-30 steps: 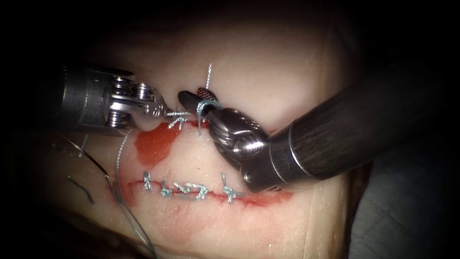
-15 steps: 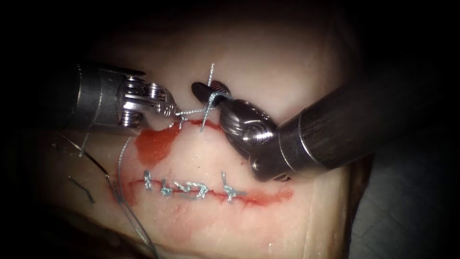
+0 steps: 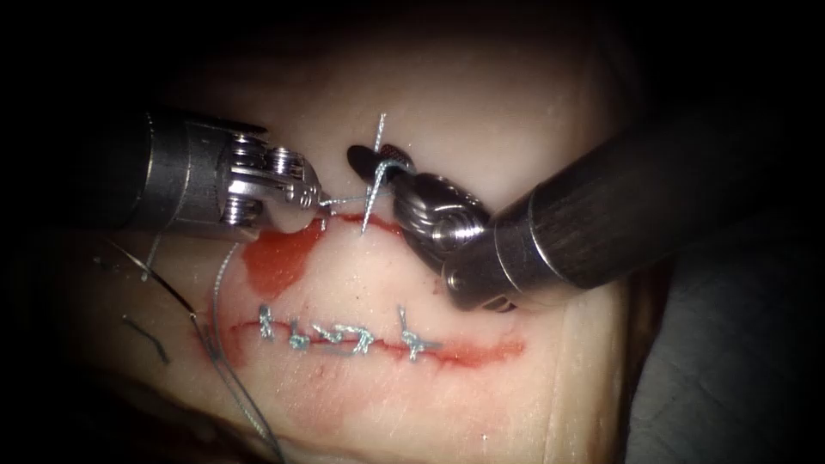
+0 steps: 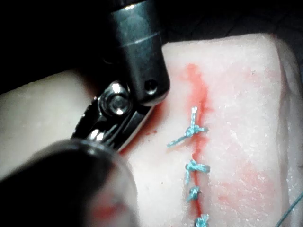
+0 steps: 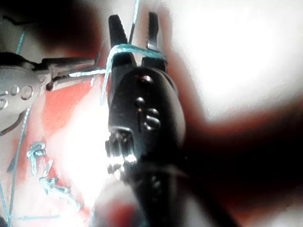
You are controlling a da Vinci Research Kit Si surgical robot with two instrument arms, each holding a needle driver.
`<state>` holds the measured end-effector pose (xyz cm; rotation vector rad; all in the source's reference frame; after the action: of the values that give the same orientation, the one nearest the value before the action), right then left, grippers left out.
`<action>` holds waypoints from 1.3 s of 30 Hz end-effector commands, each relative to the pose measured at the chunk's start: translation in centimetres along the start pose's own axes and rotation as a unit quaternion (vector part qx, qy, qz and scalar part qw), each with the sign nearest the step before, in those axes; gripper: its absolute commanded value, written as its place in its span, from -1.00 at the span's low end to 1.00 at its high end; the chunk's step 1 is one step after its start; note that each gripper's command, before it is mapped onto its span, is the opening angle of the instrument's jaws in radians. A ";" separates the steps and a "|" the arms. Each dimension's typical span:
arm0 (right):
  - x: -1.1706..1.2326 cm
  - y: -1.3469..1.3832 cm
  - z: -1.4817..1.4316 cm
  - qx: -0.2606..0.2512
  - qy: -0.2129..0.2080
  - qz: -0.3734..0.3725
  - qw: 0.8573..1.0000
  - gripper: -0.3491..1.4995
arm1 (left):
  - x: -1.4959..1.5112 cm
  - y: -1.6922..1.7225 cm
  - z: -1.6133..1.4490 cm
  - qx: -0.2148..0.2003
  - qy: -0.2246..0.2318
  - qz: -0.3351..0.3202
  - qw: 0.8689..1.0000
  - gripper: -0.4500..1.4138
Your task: Wound Closure
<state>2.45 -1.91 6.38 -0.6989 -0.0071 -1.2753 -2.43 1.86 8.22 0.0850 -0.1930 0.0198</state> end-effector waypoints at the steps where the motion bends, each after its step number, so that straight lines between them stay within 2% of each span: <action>1: 0.04 0.07 0.10 -0.019 0.005 0.001 1.000 -0.31 | -0.04 0.02 0.06 0.001 0.000 0.000 1.000 -1.00; 2: 0.05 0.08 0.11 -0.037 0.007 0.004 0.999 -0.44 | -0.04 0.02 0.06 0.001 0.000 0.000 1.000 -1.00; 4: 0.09 0.09 0.12 -0.081 0.007 0.001 0.997 -0.91 | -0.03 0.02 0.07 0.003 0.000 0.000 1.000 -1.00; 5: 0.10 0.10 0.13 -0.092 0.008 -0.001 0.996 -1.00 | -0.03 0.01 0.07 0.002 0.000 0.001 1.000 -1.00; 7: 0.11 0.11 0.13 -0.112 0.014 -0.008 0.994 -1.00 | -0.02 0.01 0.08 0.006 0.002 0.002 1.000 -1.00; 13: 0.14 0.16 -0.01 -0.128 0.026 -0.020 0.991 -1.00 | 0.07 0.06 0.12 0.011 0.004 -0.015 1.000 -1.00; 21: 0.17 0.34 -0.33 -0.157 0.019 -0.030 0.987 -1.00 | 0.22 0.33 0.26 -0.003 0.041 -0.064 0.997 -1.00; 28: 0.40 0.39 -0.64 -0.236 0.055 -0.081 0.967 -1.00 | 0.32 0.79 0.53 -0.008 0.058 -0.091 0.994 -1.00; 39: 0.50 0.50 -0.85 -0.284 0.066 -0.158 0.943 -1.00 | 0.47 1.43 0.79 -0.009 0.070 -0.132 0.989 -1.00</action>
<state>2.65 -2.68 5.63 -1.1366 0.3861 -1.6640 -2.11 3.20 9.16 0.0917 -0.0381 -0.2431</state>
